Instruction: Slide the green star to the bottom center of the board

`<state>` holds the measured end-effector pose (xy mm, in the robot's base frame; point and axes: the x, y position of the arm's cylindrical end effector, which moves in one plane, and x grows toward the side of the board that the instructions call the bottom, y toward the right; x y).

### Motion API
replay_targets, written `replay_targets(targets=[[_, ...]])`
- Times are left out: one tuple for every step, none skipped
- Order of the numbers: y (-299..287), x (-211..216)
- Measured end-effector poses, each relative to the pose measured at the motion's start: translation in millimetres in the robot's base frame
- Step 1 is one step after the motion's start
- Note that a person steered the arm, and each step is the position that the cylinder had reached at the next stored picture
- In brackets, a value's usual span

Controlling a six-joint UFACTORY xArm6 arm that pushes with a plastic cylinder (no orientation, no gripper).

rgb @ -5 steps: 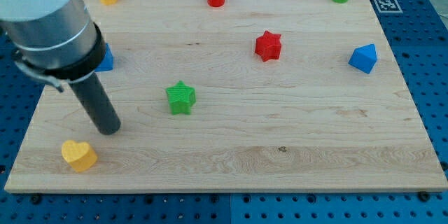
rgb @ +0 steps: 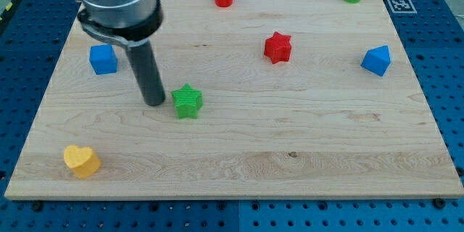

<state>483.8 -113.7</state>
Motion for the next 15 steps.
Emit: replay_targets(targets=[[35.0, 7.6], [55.1, 5.7], [55.1, -17.1], [74.8, -20.1], [98.0, 4.0], [115.9, 19.0], [123.3, 19.0], [146.0, 19.0], [168.3, 19.9], [170.2, 24.3], [171.3, 41.3], [171.3, 57.2], [171.3, 67.7], [171.3, 68.8], [171.1, 48.1]])
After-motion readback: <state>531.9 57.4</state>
